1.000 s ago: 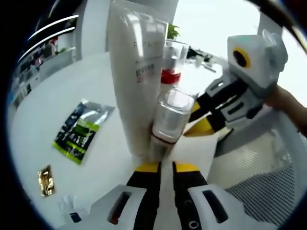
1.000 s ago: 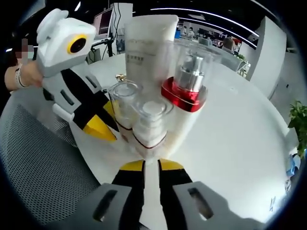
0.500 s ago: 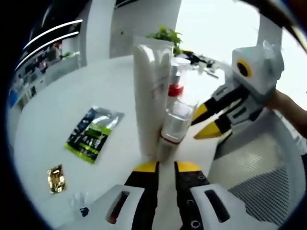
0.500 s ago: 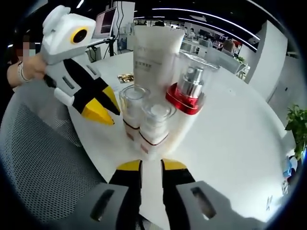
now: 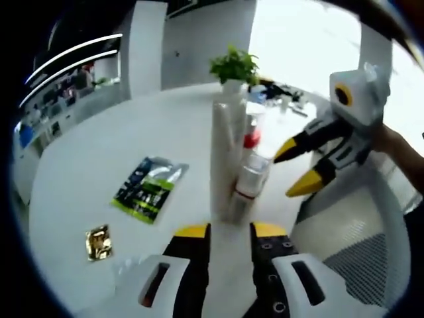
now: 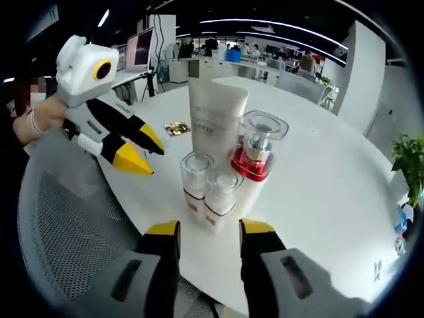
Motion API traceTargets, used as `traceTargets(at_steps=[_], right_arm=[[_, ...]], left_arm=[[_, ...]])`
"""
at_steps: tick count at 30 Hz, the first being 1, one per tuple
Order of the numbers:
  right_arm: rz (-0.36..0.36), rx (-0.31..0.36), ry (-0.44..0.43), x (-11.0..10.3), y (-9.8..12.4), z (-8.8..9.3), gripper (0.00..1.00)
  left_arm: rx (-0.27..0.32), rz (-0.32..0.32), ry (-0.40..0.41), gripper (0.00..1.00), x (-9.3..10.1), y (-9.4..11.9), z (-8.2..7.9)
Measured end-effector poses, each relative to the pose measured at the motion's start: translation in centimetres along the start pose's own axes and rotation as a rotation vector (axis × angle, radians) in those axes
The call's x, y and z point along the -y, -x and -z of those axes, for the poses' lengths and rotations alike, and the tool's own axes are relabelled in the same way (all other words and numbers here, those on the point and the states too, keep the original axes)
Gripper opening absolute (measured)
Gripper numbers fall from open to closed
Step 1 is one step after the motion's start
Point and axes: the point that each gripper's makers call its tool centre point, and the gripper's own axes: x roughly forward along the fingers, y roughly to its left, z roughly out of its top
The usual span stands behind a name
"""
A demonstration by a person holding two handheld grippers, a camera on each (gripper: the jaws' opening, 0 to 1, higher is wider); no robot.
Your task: Arrange the skincare products in the storage area until every visible bottle or jar stands upright without overlapping.
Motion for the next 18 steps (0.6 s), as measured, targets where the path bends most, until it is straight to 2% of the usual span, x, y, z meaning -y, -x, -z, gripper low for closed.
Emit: traceTargets(at_steps=[7, 10, 15, 18], right_arm=[[0.009, 0.034, -0.013, -0.4, 1.1, -1.3, 0.48], [0.018, 0.045, -0.007, -0.5, 1.3, -1.8, 0.53], [0.019, 0.073, 0.022, -0.9, 1.9, -2.8, 0.58], [0.025, 0.084, 0.035, -1.2, 2.3, -3.3, 0.63]], left_arm=[[0.014, -0.027, 0.004, 0.29, -0.7, 1.9, 0.0], [-0.006, -0.042, 0.004, 0.33, -0.9, 2.7, 0.4], [0.036, -0.049, 0.013, 0.42, -0.5, 4.3, -0.5], [0.040, -0.069, 0.009, 0.42, -0.9, 5.1, -0.4]])
